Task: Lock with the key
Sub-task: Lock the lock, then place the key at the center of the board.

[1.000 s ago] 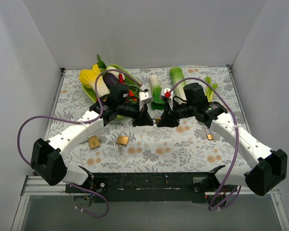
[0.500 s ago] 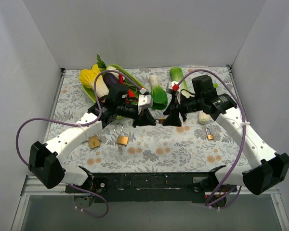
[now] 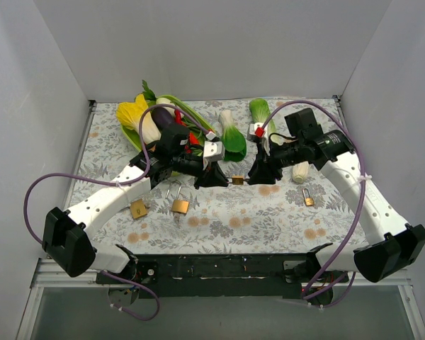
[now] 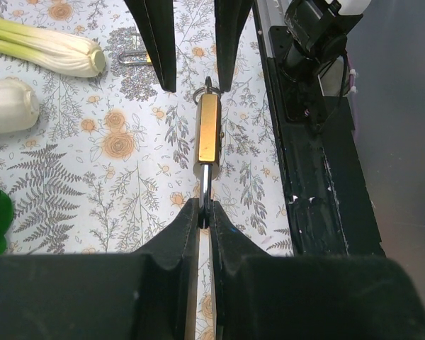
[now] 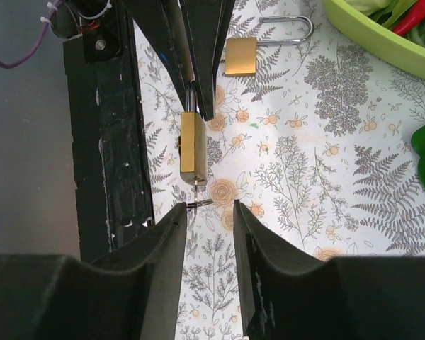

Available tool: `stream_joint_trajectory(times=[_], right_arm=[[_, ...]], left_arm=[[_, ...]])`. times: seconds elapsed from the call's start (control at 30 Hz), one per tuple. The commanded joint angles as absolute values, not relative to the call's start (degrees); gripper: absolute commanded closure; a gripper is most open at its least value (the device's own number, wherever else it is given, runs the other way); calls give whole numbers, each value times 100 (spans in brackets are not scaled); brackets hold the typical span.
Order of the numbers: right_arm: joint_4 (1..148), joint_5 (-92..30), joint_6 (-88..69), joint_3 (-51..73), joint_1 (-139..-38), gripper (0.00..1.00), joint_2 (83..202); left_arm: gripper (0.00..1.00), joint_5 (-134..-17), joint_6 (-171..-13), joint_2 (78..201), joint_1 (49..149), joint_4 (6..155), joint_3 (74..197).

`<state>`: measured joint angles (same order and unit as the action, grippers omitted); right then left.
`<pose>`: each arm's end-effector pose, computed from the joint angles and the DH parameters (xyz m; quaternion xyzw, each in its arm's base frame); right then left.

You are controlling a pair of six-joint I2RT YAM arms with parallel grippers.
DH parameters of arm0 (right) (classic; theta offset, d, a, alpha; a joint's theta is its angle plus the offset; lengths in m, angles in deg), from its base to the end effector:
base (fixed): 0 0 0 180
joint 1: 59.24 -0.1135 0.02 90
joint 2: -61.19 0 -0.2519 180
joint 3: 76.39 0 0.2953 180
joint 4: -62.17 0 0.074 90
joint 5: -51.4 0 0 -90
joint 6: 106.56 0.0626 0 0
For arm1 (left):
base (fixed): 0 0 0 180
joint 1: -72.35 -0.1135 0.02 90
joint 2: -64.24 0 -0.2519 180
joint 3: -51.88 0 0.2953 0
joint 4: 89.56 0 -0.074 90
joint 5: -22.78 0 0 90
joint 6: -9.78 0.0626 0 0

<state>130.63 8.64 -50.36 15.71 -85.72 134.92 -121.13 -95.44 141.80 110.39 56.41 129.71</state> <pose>0.2520 0.1769 0.3590 -0.5507 0.6761 0.3559 0.3361 0.2470 -0.2575 0.2993 0.3649 0.7283 -0.5457 0.1964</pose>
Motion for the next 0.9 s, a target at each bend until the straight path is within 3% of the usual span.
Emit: stream_joint_trajectory(times=[0.0,0.37,0.47,0.5,0.87], right_arm=[[13217,965,-5215,1857,-8561,61,13563],[12997,948,-4960,1822,-8806,80,13660],[13076,869,-5021,1822,-8833,89,13730],[13120,842,-5048,1830,-8833,98,13756],[13357,754,-5075,1426,-8368,99,13537]], left_arm=[[100,-12294,-9516,14167,11023,5700,13171],[100,-12321,-9481,14202,11023,5656,13172],[100,-12295,-9472,14228,11023,5648,13216],[100,-12277,-9464,14220,11023,5656,13216],[100,-12092,-9534,14158,10953,5727,12970]])
